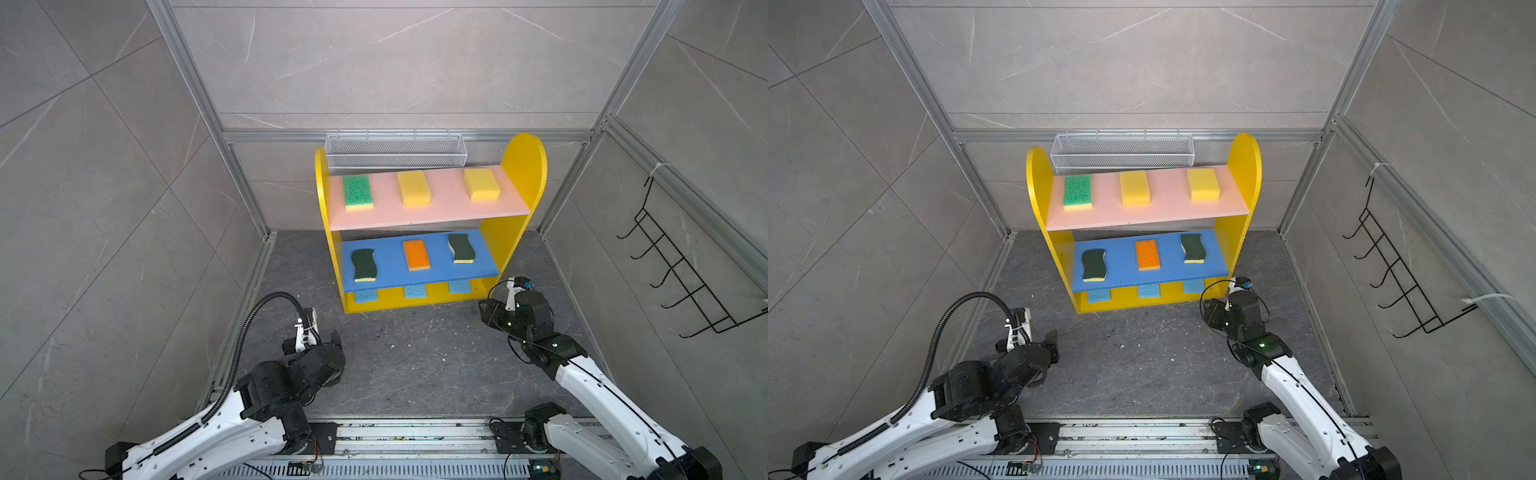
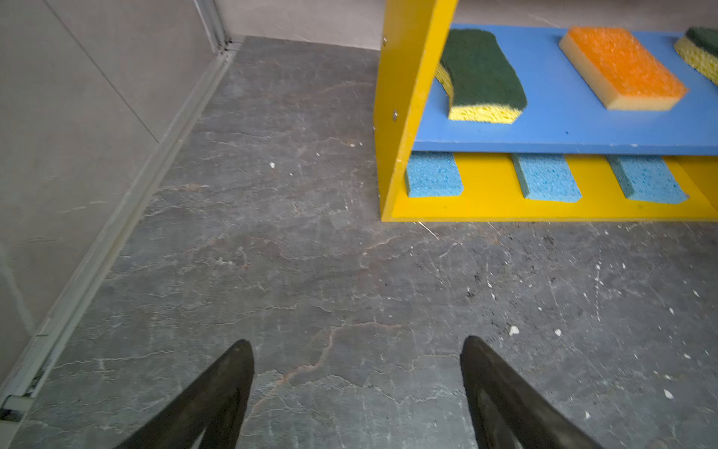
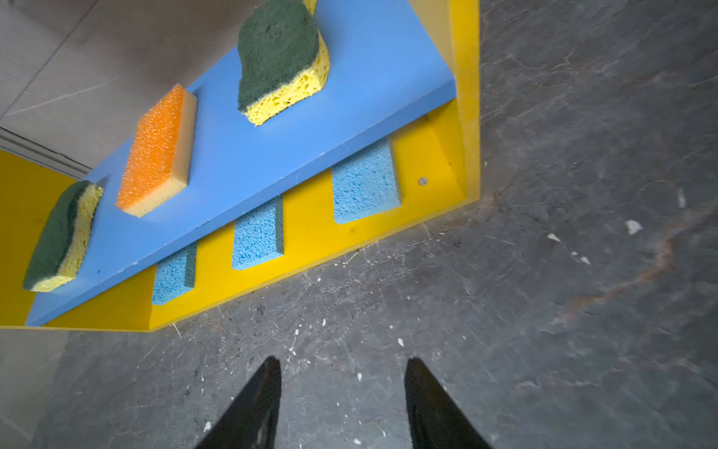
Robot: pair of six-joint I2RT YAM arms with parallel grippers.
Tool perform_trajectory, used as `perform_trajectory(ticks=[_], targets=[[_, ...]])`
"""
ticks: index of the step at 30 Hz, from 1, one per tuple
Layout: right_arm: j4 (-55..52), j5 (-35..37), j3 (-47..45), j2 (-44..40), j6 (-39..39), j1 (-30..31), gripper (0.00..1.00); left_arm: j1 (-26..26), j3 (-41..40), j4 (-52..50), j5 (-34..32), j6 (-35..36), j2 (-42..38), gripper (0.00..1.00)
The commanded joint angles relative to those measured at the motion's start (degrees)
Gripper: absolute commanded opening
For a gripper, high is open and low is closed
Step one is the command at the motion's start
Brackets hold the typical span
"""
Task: Arrange cleaning sponges on a shelf
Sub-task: Reset both arms
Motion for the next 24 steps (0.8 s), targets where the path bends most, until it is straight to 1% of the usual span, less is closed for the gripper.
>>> perform_trajectory(ticks=[1, 2, 3, 4, 6, 8, 9, 11, 13, 15, 16, 18, 20, 21, 24], targets=[[-8.0, 4.3, 2.1, -2.2, -4.7, 0.2, 0.55, 1.5, 3.0, -3.7, -4.1, 1.7, -0.8, 0.86], [-8.8, 4.9, 2.3, -2.8, -5.4, 0.3, 0.57, 1.9, 3.2, -3.2, -3.7, 2.6, -1.0, 0.86], [-9.3, 5.4, 2.4, -3.3, -6.4, 0.3, 0.6, 2.2, 3.2, -2.3, -3.5, 3.9, -1.2, 0.86], [-9.5, 5.8, 2.4, -3.9, -7.5, 0.3, 0.67, 2.3, 3.0, -1.5, -3.3, 5.3, -1.3, 0.86], [-10.1, 7.8, 2.4, -5.1, -10.6, 0.3, 0.71, 3.3, 3.0, -0.6, -3.5, 7.4, -0.8, 0.89], [-10.6, 10.9, 2.7, -5.8, -13.9, 0.3, 0.73, 6.4, 3.8, -0.4, -3.6, 10.1, 0.8, 0.93], [-10.5, 13.4, 2.6, -5.7, -13.2, 0.3, 0.76, 8.6, 4.4, 0.1, -3.2, 11.7, 1.7, 0.94], [-9.5, 16.5, 2.5, -4.5, -12.6, 0.3, 0.77, 16.6, 5.3, 4.0, 0.9, 18.2, 3.4, 0.96], [-8.4, 19.1, 2.8, -2.9, -12.5, 0.2, 0.78, 26.7, 5.4, 9.6, 9.0, 25.1, 4.6, 0.98], [-8.0, 21.1, 3.8, -0.9, -13.6, 0.3, 0.78, 35.8, 6.0, 14.5, 18.5, 27.5, 6.8, 0.99], [-8.2, 22.4, 4.4, -0.3, -14.0, 0.3, 0.78, 39.4, 6.1, 16.1, 22.3, 28.1, 8.3, 0.99], [-7.8, 24.7, 5.0, 0.4, -14.4, 0.2, 0.82, 46.8, 6.8, 17.7, 28.6, 28.0, 13.0, 0.99], [-6.4, 26.0, 4.9, 0.5, -14.5, -0.5, 0.88, 52.2, 7.8, 19.4, 34.1, 28.2, 18.1, 1.0], [-5.3, 26.1, 4.7, 0.6, -15.1, -0.9, 0.89, 53.4, 7.8, 21.3, 35.3, 28.4, 19.9, 1.0], [-0.6, 24.9, 3.6, 1.8, -16.8, -3.0, 0.95, 55.0, 6.7, 29.7, 34.6, 30.9, 23.9, 1.0]])
